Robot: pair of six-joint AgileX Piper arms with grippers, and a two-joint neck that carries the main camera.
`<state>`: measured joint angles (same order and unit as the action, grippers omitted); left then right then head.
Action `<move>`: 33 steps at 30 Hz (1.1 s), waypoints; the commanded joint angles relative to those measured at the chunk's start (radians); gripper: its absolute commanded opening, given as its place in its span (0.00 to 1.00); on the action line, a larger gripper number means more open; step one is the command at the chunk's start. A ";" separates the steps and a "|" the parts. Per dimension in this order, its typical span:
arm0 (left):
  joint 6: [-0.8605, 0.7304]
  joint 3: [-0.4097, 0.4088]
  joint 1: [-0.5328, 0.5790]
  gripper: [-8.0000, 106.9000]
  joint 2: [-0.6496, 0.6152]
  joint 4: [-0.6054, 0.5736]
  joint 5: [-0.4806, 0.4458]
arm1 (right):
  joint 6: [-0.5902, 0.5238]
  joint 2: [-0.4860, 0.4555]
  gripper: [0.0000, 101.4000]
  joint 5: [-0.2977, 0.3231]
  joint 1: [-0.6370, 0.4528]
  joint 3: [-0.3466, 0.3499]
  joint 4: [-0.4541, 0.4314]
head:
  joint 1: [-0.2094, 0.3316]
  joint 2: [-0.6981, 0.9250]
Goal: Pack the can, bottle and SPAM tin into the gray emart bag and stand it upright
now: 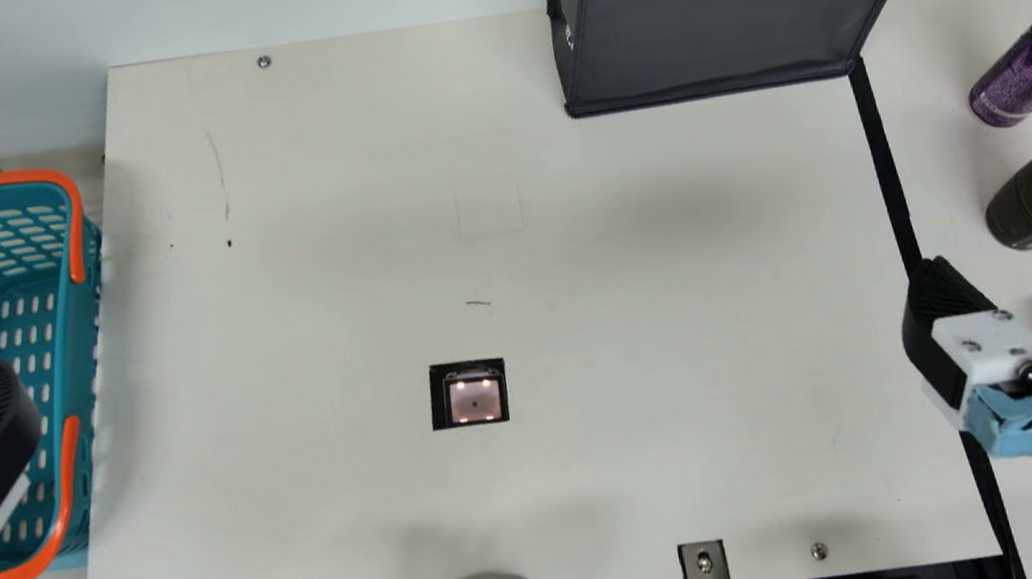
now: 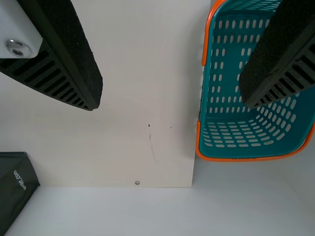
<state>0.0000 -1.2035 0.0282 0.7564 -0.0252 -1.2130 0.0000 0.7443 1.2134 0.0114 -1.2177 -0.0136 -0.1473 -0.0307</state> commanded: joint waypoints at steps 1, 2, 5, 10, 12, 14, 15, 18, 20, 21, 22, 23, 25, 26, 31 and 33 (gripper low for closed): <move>0.000 0.000 0.000 0.85 0.000 0.000 0.000 | 0.000 0.000 0.94 0.000 0.000 0.000 0.000 | 0.032 -0.020; 0.000 0.000 0.000 0.85 0.000 0.000 0.000 | 0.000 0.000 0.94 0.000 0.000 0.000 0.000 | 0.069 -0.057; 0.000 0.000 0.000 0.85 0.000 0.000 0.000 | 0.000 0.000 0.94 0.000 0.000 0.000 0.000 | 0.139 -0.127; 0.000 0.000 0.000 0.85 0.000 0.000 0.000 | 0.000 0.000 0.94 0.000 0.000 0.000 0.000 | 0.256 -0.243; 0.000 0.000 0.000 0.85 0.000 0.000 0.000 | 0.000 0.000 0.94 0.000 0.000 0.000 0.000 | 0.302 -0.290; 0.000 0.000 0.000 0.85 0.000 0.000 0.000 | 0.000 0.000 0.94 0.000 0.000 0.000 0.000 | 0.322 -0.318; 0.000 0.000 0.000 0.85 0.000 0.000 0.000 | 0.000 0.000 0.94 0.000 0.000 0.000 0.000 | 0.322 -0.318; 0.000 0.000 0.000 0.85 0.000 0.000 0.000 | 0.000 0.000 0.94 0.000 0.000 0.000 0.000 | 0.322 -0.318; 0.000 0.000 0.000 0.85 0.000 0.000 0.000 | 0.000 0.000 0.94 0.000 0.000 0.000 0.000 | 0.322 -0.318; 0.000 0.000 0.000 0.85 0.000 0.000 0.000 | 0.000 0.000 0.94 0.000 0.000 0.000 0.000 | 0.322 -0.318; 0.000 0.000 0.000 0.85 0.000 0.000 0.000 | 0.000 0.000 0.94 0.000 0.000 0.000 0.000 | 0.322 -0.318; 0.000 0.000 0.000 0.85 0.000 0.000 0.000 | 0.000 0.000 0.94 0.000 0.000 0.000 0.000 | 0.322 -0.318; 0.000 0.000 0.000 0.85 0.000 0.000 0.000 | 0.000 0.000 0.94 0.000 0.000 0.000 0.000 | 0.322 -0.318; 0.000 0.000 0.000 0.85 0.000 0.000 0.000 | 0.000 0.000 0.94 0.000 0.000 0.000 0.000 | 0.322 -0.318; 0.000 0.000 0.000 0.85 0.000 0.000 0.000 | 0.000 0.000 0.94 -0.001 0.000 0.000 0.000 | 0.322 -0.318; 0.000 0.000 0.000 0.85 0.000 0.000 0.000 | 0.000 0.000 0.94 -0.002 0.000 0.000 0.000 | 0.322 -0.318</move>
<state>0.0000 -1.2035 0.0282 0.7564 -0.0252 -1.2130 0.0000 0.7443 1.2116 0.0114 -1.2177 -0.0136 0.1519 -0.3482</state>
